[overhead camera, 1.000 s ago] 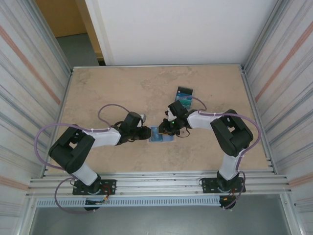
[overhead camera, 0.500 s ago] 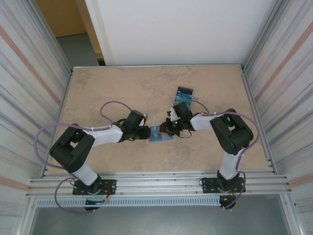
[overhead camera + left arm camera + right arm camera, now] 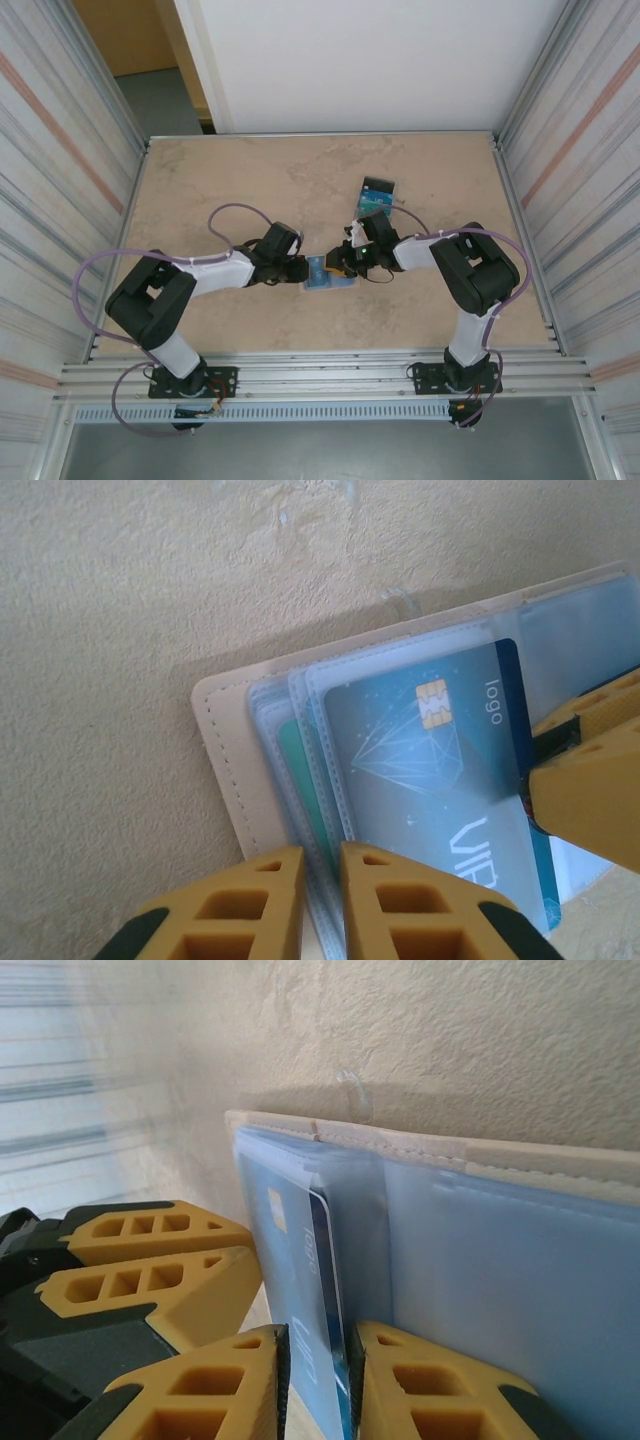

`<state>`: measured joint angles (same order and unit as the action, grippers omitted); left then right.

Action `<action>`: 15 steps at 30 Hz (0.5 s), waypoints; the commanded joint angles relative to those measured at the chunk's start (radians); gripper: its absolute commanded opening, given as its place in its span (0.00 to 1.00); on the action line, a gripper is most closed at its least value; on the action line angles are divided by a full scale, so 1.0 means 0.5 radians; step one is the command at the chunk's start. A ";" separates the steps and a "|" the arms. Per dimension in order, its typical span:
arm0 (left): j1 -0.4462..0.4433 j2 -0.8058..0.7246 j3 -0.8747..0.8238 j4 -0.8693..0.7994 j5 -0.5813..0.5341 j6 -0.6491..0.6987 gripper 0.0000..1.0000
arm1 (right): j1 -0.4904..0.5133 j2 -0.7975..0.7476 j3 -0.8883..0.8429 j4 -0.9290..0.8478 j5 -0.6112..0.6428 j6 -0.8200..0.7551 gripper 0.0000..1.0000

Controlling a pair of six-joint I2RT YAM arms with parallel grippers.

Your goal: Take the credit cards out of the card holder

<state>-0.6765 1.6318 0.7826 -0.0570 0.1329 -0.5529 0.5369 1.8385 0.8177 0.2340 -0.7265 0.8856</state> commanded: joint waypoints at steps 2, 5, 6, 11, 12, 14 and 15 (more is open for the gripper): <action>-0.016 0.055 0.019 -0.130 -0.047 0.031 0.17 | -0.018 -0.044 -0.030 0.070 -0.068 0.040 0.23; -0.015 0.059 0.021 -0.132 -0.047 0.026 0.17 | -0.027 -0.054 -0.046 0.084 -0.075 0.042 0.19; -0.015 0.059 0.019 -0.135 -0.048 0.025 0.17 | -0.031 -0.054 -0.053 0.096 -0.078 0.046 0.19; -0.014 0.064 0.024 -0.154 -0.059 0.026 0.16 | -0.046 -0.074 -0.073 0.113 -0.084 0.051 0.18; -0.015 0.065 0.024 -0.157 -0.060 0.026 0.16 | -0.049 -0.079 -0.077 0.115 -0.084 0.051 0.18; -0.015 0.074 0.024 -0.159 -0.061 0.026 0.16 | -0.055 -0.087 -0.082 0.117 -0.084 0.051 0.18; -0.015 0.073 0.024 -0.162 -0.064 0.025 0.16 | -0.058 -0.092 -0.089 0.116 -0.085 0.051 0.18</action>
<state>-0.6765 1.6382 0.7925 -0.0669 0.1322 -0.5533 0.5175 1.8259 0.7914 0.2707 -0.7422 0.8909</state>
